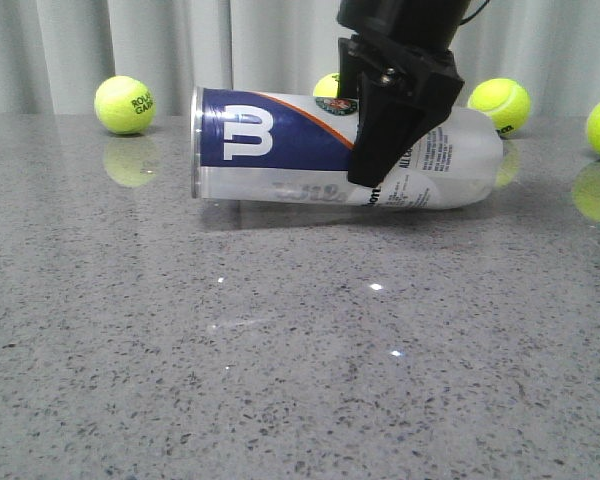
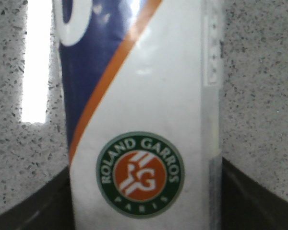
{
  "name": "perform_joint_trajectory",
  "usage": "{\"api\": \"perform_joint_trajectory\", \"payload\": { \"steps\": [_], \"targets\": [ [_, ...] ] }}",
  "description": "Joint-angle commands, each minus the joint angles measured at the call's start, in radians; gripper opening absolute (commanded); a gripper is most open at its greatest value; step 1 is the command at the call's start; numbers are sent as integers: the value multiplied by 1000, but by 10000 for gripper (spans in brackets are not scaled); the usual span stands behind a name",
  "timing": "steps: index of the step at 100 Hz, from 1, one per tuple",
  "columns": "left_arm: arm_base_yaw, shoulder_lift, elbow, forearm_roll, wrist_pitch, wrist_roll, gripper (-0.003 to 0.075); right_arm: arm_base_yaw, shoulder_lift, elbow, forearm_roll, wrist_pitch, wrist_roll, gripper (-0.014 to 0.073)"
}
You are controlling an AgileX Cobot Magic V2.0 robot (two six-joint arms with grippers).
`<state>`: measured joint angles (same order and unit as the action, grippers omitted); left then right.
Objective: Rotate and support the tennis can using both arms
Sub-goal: 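Lower the can onto the table and open the right gripper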
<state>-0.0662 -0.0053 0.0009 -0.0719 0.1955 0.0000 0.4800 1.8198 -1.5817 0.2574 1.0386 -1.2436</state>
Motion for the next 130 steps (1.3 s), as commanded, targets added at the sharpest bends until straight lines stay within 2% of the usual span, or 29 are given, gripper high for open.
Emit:
{"api": "perform_joint_trajectory", "payload": {
  "steps": [1, 12, 25, 29, 37, 76, 105, 110, 114, 120, 130],
  "targets": [
    [1, -34, 45, -9, -76, -12, -19, 0, -43, -34, 9, -23, -12, 275],
    [1, -34, 45, -9, -76, -12, -19, 0, -43, -34, 9, -23, -12, 409],
    [1, -34, 45, -9, -76, -12, -19, 0, -43, -34, 9, -22, -12, 627],
    [1, -34, 45, -9, -76, -12, -19, 0, -43, -34, 9, -22, -12, 670],
    [1, -34, 45, -9, -76, -12, -19, 0, -43, -34, 9, -21, -12, 642],
    [1, -34, 45, -9, -76, -12, -19, 0, -64, -36, 8, -21, -12, 644],
    [1, -34, 45, -9, -76, -12, -19, 0, -186, -38, -26, -35, -12, 639],
    [1, -34, 45, -9, -76, -12, -19, 0, -209, -38, -30, -35, -12, 617],
    [1, -34, 45, -9, -76, -12, -19, 0, -223, -38, -30, -31, -12, 566],
    [1, -34, 45, -9, -76, -12, -19, 0, -248, -38, -30, -24, -2, 434],
    [1, -34, 45, -9, -76, -12, -19, 0, -278, -38, -29, -13, 60, 146]
  ]
}}
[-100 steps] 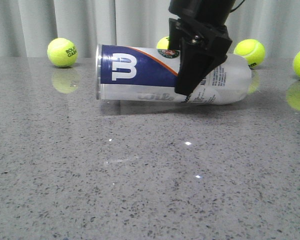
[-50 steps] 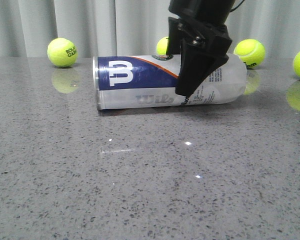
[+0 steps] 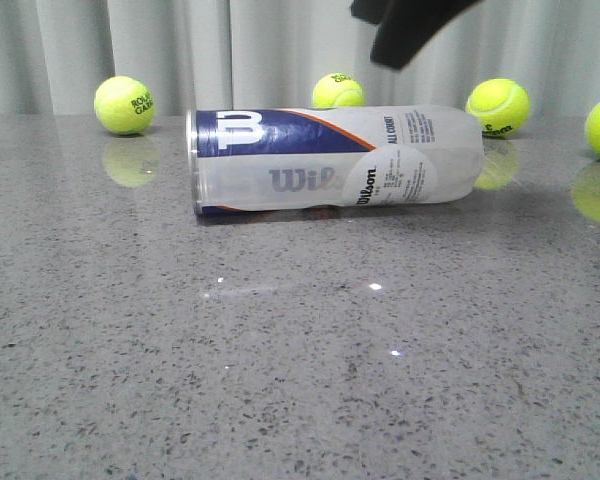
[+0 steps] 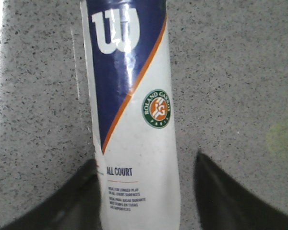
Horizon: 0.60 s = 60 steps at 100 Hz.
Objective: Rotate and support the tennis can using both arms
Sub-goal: 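Lower the can onto the table and open the right gripper, then withdraw the right gripper upward away from the can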
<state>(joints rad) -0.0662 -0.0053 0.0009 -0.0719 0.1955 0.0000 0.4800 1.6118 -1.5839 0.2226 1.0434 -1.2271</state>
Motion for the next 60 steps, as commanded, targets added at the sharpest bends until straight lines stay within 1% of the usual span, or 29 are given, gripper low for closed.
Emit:
{"api": "perform_joint_trajectory", "payload": {
  "steps": [1, 2, 4, 7, 9, 11, 18, 25, 35, 47, 52, 60],
  "targets": [
    [1, -34, 45, -9, -76, -12, -19, 0, -72, -35, 6, -16, 51, 128],
    [1, -34, 45, -9, -76, -12, -19, 0, -75, -35, 6, -13, 55, 92],
    [1, -34, 45, -9, -76, -12, -19, 0, -80, -35, 6, -7, 62, 59],
    [1, -34, 45, -9, -76, -12, -19, 0, -87, -35, 6, 3, 70, -17],
    [1, -34, 45, -9, -76, -12, -19, 0, -91, -35, 7, 15, 75, -57],
    [1, -34, 45, -9, -76, -12, -19, 0, -97, -35, 10, 24, 82, -78],
    [1, -34, 45, -9, -76, -12, -19, 0, -110, -35, 31, 57, 126, -61],
    [1, -34, 45, -9, -76, -12, -19, -2, -124, -34, 63, 65, 220, -62],
    [1, -34, 45, -9, -76, -12, -19, -10, -146, -34, 90, 54, 443, -62],
    [1, -34, 45, -9, -76, -12, -19, -25, -183, -15, 89, 47, 795, -62],
    [1, -34, 45, -9, -76, -12, -19, -28, -212, 16, 89, 26, 883, -62],
    [1, -34, 45, -9, -76, -12, -19, -28, -279, 97, 89, -52, 959, -62]
  ]
}}
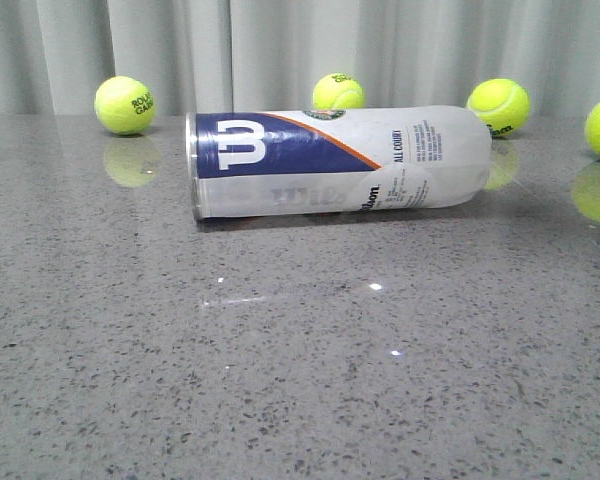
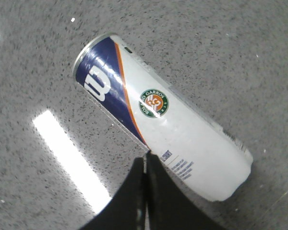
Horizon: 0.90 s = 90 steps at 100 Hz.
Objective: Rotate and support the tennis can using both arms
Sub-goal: 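Withdraw the right gripper upward away from the can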
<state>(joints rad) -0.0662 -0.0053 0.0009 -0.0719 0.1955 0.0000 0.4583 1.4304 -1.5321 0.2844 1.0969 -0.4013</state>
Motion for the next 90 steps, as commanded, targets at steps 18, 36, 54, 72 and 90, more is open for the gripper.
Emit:
{"api": "perform_joint_trajectory", "payload": {
  "steps": [18, 36, 54, 72, 90],
  "targets": [
    [1, -34, 45, -9, -96, -12, -19, -7, -273, 282, 27, -321, 242, -62],
    [1, -34, 45, -9, -149, -12, -19, -7, -489, 555, 26, -549, 243, -62],
    [1, -34, 45, -9, -164, -12, -19, -7, -729, 799, 21, -704, 224, -62],
    [1, -34, 43, -9, -165, -12, -19, -7, -978, 976, 19, -763, 218, -62],
    [1, -34, 19, -9, -163, -12, -19, -7, -1192, 1076, 19, -763, 218, -62]
  ]
}}
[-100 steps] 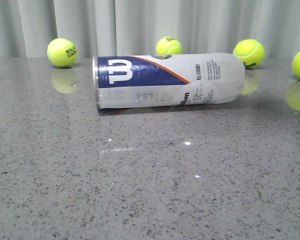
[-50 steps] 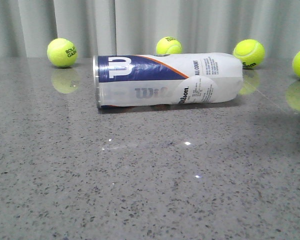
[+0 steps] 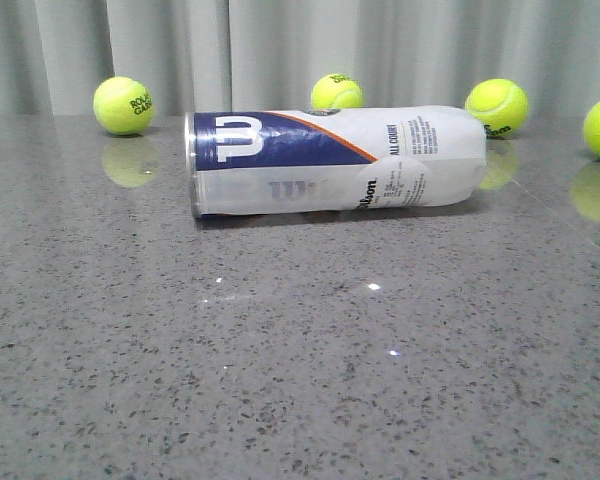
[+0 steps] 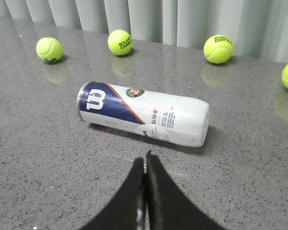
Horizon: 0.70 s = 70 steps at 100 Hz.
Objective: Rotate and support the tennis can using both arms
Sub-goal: 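Withdraw the right gripper upward away from the can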
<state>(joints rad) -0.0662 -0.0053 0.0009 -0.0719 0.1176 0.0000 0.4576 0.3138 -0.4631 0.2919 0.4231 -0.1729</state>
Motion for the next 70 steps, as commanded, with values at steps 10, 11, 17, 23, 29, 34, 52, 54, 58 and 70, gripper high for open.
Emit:
{"api": "perform_joint_trajectory", "payload": {
  "steps": [10, 11, 17, 23, 29, 34, 52, 54, 58, 70],
  "targets": [
    [1, -32, -28, -16, -67, -12, -19, -6, -147, 31, 11, -88, -11, -62],
    [1, -31, -33, -16, -65, -12, -19, -6, -154, 33, 11, -88, -11, -62],
    [1, -19, -83, -16, -23, -12, -19, -6, -175, 33, 12, -78, -11, -62],
    [1, 5, -135, -8, 34, -12, -19, -6, -183, 33, 12, -78, -11, -62],
    [1, 34, -201, 6, 118, -12, -19, -6, -183, 33, 12, -76, -11, -62],
    [1, 73, -254, 8, 186, -12, -19, -6, -183, 33, 12, -74, -11, -62],
    [1, 248, -438, 8, 443, 28, -19, -6, -183, 33, 12, -73, -11, -62],
    [1, 273, -458, 8, 467, 33, -19, -6, -183, 33, 12, -73, -11, -62],
    [1, 322, -487, 8, 499, 35, -19, -6, -183, 33, 12, -73, -11, -62],
    [1, 462, -573, 8, 579, 35, -18, -6, -183, 33, 12, -73, -11, -62]
  ]
}}
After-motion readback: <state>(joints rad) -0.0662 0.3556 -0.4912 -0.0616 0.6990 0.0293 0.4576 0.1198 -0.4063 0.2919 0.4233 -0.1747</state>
